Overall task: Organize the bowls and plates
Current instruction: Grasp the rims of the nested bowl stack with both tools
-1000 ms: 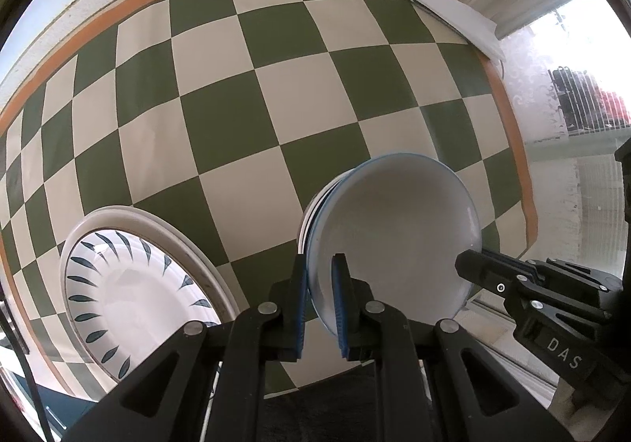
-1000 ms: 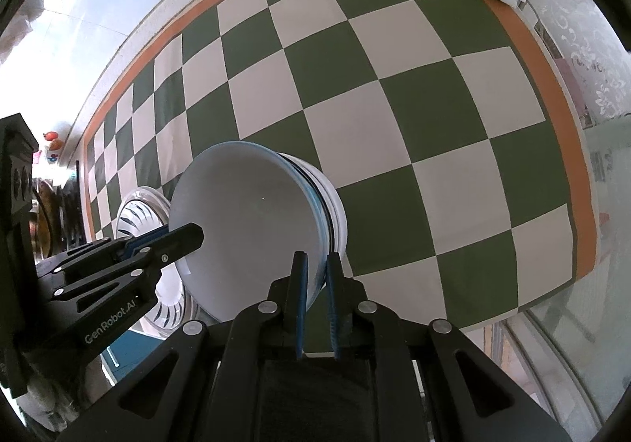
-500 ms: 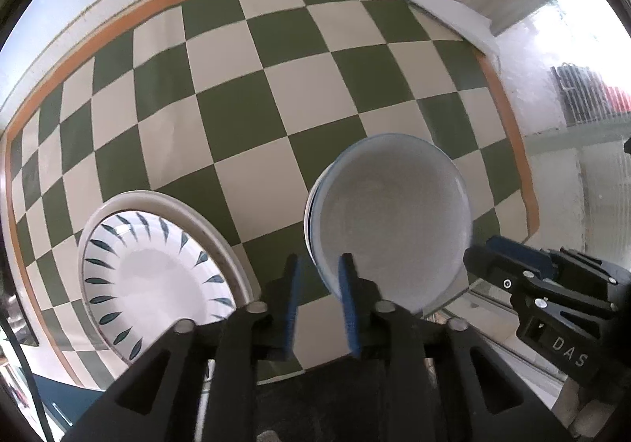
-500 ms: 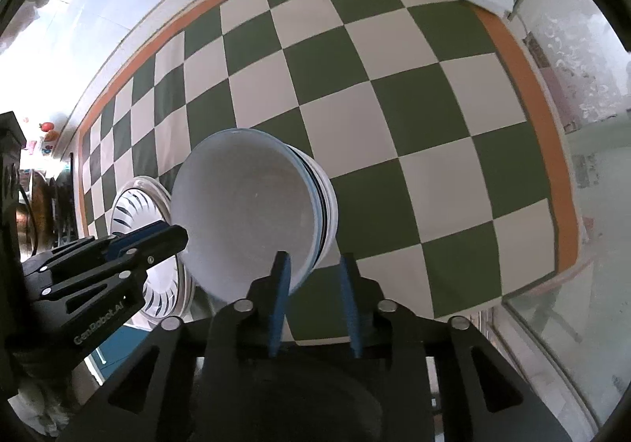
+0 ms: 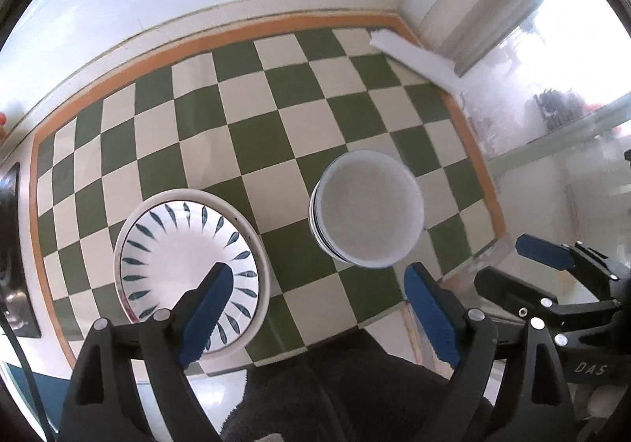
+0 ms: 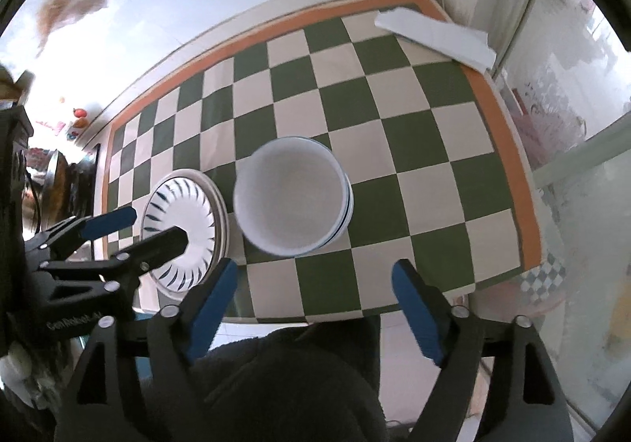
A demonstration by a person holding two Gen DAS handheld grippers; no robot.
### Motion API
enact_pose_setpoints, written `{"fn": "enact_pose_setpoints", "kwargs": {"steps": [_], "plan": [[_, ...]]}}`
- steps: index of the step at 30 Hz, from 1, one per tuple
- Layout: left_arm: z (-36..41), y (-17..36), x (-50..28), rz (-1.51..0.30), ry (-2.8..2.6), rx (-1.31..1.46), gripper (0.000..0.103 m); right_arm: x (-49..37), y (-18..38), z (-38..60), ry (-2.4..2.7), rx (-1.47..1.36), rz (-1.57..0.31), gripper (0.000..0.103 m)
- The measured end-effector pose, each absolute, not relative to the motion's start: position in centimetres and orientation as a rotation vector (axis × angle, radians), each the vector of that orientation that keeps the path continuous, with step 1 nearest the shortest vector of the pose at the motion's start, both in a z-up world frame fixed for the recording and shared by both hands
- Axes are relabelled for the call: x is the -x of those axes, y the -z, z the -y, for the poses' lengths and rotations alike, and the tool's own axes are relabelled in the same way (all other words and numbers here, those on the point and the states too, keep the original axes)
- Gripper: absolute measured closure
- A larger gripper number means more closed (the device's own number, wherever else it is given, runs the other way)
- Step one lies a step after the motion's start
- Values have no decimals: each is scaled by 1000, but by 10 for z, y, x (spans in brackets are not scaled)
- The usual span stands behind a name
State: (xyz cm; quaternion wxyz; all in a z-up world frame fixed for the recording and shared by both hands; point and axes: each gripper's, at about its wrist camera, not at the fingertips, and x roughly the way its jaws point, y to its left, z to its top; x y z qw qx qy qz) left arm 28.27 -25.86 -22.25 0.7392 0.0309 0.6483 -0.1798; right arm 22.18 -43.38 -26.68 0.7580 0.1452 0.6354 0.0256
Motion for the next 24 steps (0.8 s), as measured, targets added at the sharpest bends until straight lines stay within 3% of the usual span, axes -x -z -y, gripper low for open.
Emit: {"fn": "enact_pose_setpoints", "kwargs": {"steps": [14,24], "plan": [[231,184,-263,-1371,390,26,14,-192,210,419,-79,-304,-1272,10],[246,247,-312,-1505,453,124,10,-217,271,446,-106,-476,-1283,7]]}}
